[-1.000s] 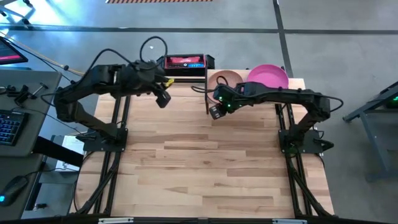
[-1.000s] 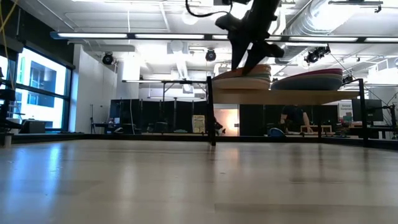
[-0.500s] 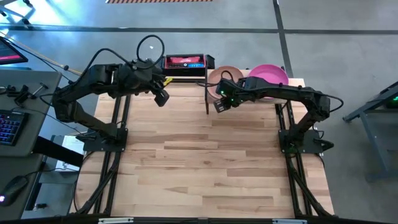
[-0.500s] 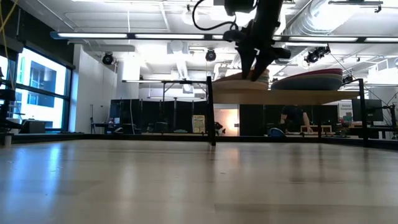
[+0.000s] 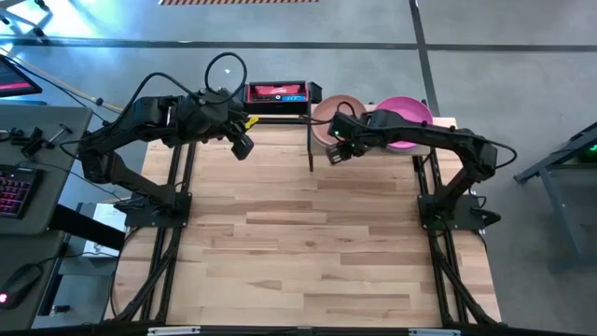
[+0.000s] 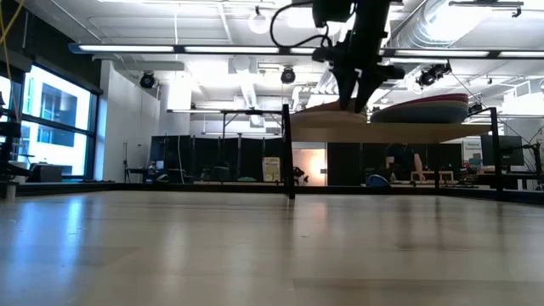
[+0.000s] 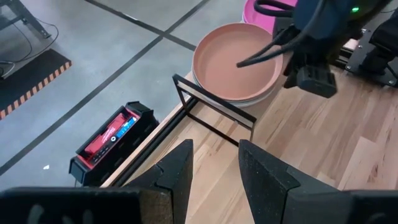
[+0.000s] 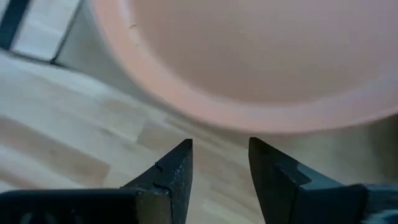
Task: Place and stack plates onto a shelf
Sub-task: Stack the brown plate on top of the green plate on the shelf, then return to home position
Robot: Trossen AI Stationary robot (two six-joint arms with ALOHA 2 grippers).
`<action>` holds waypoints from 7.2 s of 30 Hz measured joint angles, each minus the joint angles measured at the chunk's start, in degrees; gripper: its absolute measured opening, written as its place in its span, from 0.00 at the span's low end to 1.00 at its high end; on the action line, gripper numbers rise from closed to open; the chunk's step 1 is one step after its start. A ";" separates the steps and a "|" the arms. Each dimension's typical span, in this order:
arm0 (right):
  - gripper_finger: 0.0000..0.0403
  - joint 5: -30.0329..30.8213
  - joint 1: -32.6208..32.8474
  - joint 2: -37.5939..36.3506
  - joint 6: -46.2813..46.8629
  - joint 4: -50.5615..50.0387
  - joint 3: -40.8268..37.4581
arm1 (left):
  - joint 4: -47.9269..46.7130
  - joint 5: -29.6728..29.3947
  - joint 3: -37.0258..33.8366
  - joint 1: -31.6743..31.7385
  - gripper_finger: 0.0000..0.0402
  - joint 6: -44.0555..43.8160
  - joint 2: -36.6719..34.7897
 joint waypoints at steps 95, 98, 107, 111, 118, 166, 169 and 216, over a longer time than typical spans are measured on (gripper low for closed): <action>0.33 -13.24 4.80 -42.44 -25.67 67.85 -45.47 | 49.91 -0.03 -87.17 -16.37 0.29 0.06 -66.20; 0.33 -15.07 4.80 -44.74 -25.77 75.18 -51.14 | 53.53 1.03 -90.61 -16.37 0.29 2.94 -67.74; 0.33 -20.86 4.80 -49.35 -22.93 85.82 -63.18 | 56.94 8.89 -97.61 -16.35 0.29 6.47 -70.49; 0.33 -21.79 4.80 -50.07 -20.87 86.39 -65.56 | 57.32 10.09 -100.24 -16.35 0.29 6.91 -70.60; 0.33 -25.81 4.82 -50.17 -22.63 87.24 -67.21 | 60.79 12.74 -103.03 -16.35 0.29 11.37 -70.18; 0.33 -41.58 4.80 -50.21 -36.75 92.01 -84.87 | 60.58 11.37 -103.08 -16.26 0.29 20.00 -66.71; 0.33 -41.56 4.80 -50.23 -32.38 90.78 -84.87 | 60.58 11.37 -103.08 -16.26 0.29 20.00 -66.71; 0.33 -31.19 4.93 -67.54 -27.84 75.84 -84.91 | 60.69 11.42 -102.97 -16.28 0.29 20.00 -74.60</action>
